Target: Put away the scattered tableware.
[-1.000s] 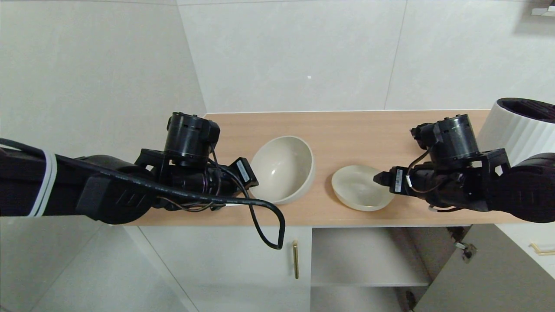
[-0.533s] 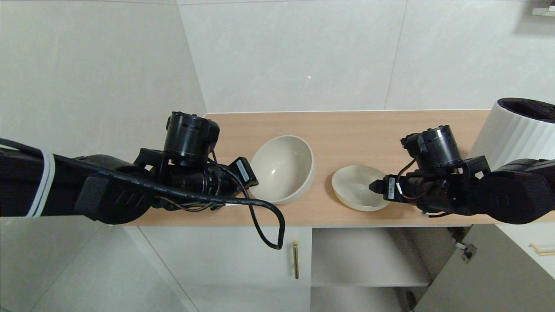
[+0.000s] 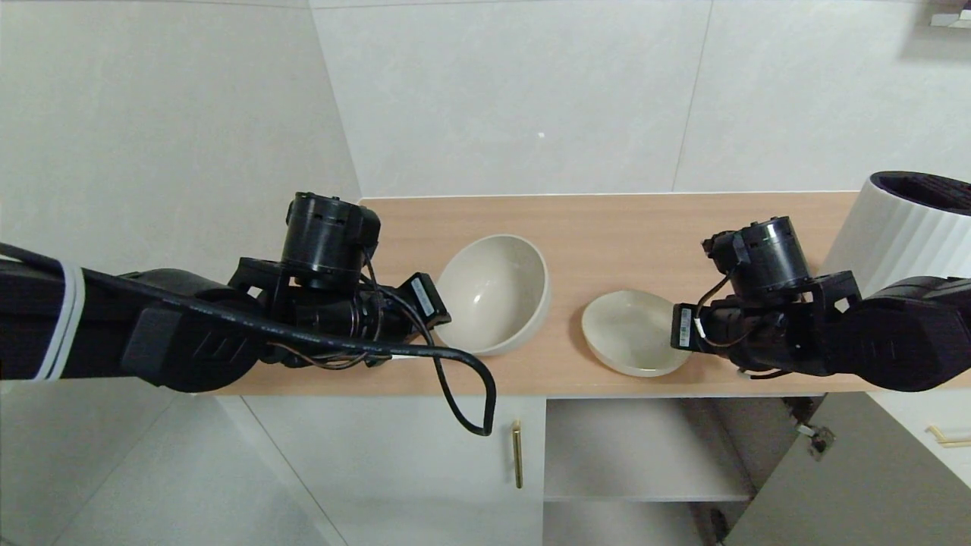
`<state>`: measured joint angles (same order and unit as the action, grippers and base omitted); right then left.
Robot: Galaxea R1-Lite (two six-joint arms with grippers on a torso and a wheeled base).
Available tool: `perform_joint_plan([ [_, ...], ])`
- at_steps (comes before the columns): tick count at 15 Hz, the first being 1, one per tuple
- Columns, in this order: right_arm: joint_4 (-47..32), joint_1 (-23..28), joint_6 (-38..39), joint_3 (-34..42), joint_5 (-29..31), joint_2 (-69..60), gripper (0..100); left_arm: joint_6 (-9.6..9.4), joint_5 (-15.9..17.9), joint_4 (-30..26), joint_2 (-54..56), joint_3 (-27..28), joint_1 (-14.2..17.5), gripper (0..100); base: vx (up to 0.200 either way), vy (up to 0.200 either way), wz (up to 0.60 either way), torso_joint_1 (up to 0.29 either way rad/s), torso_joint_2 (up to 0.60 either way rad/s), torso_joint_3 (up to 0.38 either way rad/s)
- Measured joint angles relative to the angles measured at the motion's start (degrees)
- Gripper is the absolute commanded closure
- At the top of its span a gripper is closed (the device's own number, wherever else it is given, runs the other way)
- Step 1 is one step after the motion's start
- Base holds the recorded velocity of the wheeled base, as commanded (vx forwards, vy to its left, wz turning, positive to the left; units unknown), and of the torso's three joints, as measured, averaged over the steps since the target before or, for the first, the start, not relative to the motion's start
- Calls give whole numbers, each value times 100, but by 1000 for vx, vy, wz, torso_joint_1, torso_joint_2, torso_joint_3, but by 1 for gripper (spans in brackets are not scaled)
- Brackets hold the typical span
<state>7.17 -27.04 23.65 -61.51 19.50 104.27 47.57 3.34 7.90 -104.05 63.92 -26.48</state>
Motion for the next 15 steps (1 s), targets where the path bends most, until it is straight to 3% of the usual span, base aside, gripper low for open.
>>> perform_joint_plan([
  [4,-329,6,2,145,-93,-350,100,-134,11,-5,372,-322,33,100,0,0,0,0,0,0],
  [7,-779,26,-26,457,-602,-1041,100,-594,33,-2,986,-819,129,100,0,0,0,0,0,0],
  [10,-1447,33,-255,800,-1154,-1880,100,-890,306,-10,1653,-1423,154,100,0,0,0,0,0,0],
  [13,-1836,20,-334,901,-1708,-2497,100,-942,399,-13,2053,-1822,145,100,0,0,0,0,0,0],
  [15,-2076,-50,-360,918,-1763,-2750,100,-945,399,-11,2197,-1882,137,100,0,0,0,0,0,0],
])
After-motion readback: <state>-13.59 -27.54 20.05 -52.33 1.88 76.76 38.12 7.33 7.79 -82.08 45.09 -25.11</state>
